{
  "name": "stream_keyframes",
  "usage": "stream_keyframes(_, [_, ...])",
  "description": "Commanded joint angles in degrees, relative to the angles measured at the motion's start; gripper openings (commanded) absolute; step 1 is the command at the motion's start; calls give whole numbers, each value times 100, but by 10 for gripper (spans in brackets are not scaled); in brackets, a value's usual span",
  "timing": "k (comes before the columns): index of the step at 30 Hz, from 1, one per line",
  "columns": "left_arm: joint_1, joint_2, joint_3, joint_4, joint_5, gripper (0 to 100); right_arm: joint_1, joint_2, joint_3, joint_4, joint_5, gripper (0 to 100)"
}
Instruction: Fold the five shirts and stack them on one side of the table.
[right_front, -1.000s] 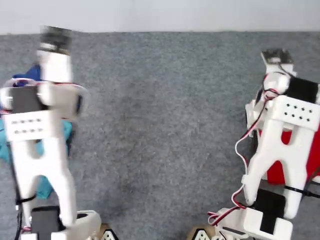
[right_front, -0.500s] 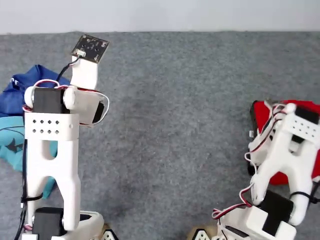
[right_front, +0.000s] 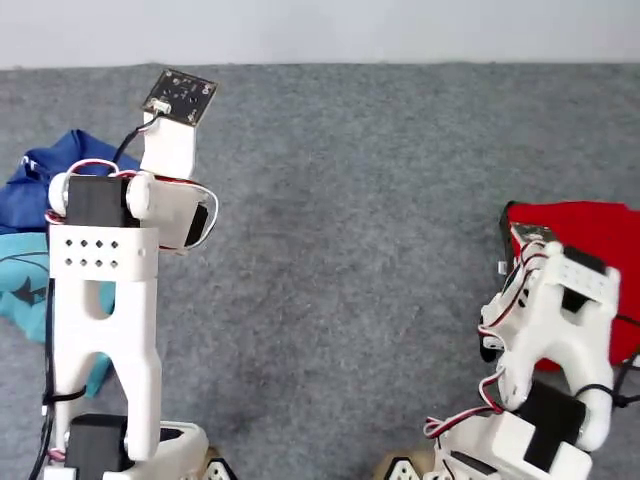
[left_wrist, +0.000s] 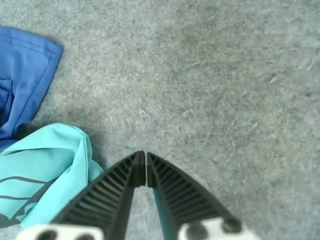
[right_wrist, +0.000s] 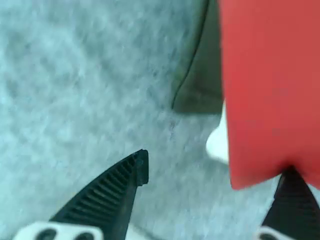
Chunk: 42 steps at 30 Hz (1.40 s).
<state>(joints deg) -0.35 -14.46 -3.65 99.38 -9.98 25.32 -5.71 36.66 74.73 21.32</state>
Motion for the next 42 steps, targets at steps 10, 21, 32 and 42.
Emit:
stream_keyframes(10, [18, -167, -13, 97, 26, 12, -1578, -277, 114, -690, -563, 391])
stream_keyframes(21, [9, -167, 374, 97, 18, 12, -1789, -286, -879, 558, -510, 391])
stream_keyframes(32, [18, -176, 400, 97, 18, 12, -1798, -224, -2505, 2009, -26, 391])
stream_keyframes(42, [-492, -220, -84, -193, 53, 12, -1807, -286, -2066, 945, -387, 391])
